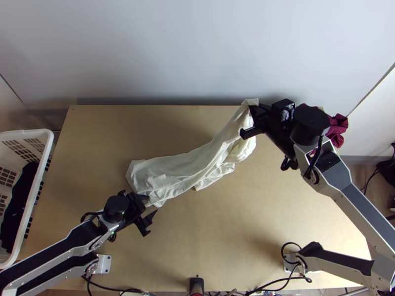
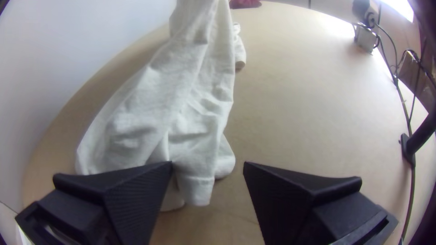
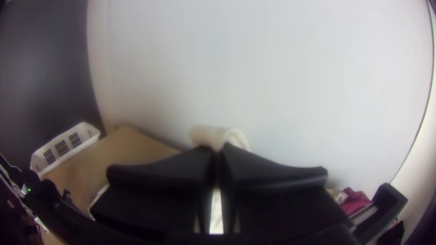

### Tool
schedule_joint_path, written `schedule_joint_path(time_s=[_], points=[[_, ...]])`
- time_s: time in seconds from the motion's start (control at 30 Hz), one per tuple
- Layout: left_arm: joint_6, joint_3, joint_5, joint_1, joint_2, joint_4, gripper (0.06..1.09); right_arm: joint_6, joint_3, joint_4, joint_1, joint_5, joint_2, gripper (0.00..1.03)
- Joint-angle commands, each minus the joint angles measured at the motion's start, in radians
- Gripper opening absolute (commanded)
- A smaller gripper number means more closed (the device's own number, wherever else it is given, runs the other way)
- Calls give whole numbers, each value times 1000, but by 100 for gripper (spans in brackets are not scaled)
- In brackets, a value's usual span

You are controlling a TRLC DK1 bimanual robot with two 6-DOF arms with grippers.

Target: Fold the t-shirt

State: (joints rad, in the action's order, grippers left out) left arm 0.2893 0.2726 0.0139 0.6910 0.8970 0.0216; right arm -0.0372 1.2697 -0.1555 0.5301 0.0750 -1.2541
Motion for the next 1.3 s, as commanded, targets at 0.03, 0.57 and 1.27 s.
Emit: schedule_joint_path(time_s=[0.03,0.57,1.27], points=[[14,-9,-40,-21,108,-98,44,2,-3,1,1,0,7,3],[36,82,-40,-16,-84,26,10,-3,-13,2,5,0,12,3],[163,907,14,-446,192,15,9,-3,108,10,-97,0,-19,3]])
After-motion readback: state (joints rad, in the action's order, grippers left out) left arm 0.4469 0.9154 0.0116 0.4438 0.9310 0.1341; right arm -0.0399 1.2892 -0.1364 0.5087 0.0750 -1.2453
